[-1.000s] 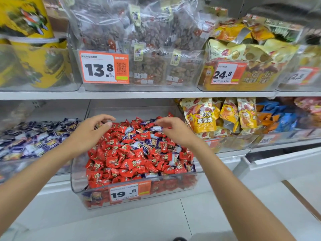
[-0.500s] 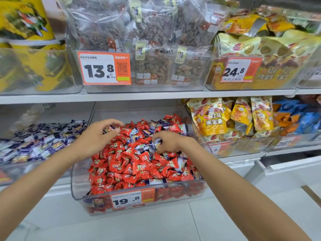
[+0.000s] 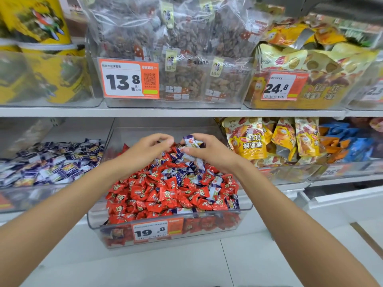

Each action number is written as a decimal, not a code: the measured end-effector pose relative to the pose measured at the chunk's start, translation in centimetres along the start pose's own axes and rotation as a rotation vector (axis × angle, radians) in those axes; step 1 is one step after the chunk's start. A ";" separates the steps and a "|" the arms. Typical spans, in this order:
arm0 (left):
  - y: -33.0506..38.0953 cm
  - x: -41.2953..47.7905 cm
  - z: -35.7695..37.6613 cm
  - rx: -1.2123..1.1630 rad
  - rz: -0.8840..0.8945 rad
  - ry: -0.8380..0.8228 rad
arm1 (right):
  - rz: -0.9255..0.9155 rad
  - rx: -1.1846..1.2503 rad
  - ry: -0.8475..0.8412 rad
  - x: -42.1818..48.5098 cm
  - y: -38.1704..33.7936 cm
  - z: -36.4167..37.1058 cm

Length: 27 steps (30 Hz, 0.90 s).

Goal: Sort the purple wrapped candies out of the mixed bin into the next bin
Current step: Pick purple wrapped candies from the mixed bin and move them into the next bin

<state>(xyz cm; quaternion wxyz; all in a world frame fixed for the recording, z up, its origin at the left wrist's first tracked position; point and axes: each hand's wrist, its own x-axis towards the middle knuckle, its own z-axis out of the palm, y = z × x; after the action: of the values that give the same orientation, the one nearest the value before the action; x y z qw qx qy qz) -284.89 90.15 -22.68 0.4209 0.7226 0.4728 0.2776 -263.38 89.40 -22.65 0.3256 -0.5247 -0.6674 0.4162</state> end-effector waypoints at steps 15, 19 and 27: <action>0.1 1.3 0.9 0.179 -0.009 -0.156 | 0.000 -0.288 0.107 -2.3 1.3 -1.9; 0.4 5.2 4.9 0.332 0.035 -0.279 | -0.014 -0.259 0.124 -3.7 0.7 -3.1; -1.2 9.2 9.0 0.883 -0.126 -0.519 | -0.072 -0.138 0.267 -6.0 1.6 -5.4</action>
<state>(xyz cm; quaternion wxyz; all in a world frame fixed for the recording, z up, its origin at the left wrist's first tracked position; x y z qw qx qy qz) -274.56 95.74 -28.14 0.1950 0.8467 0.4675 -0.1630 -256.60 84.83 -21.68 0.3891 -0.5723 -0.6637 0.2840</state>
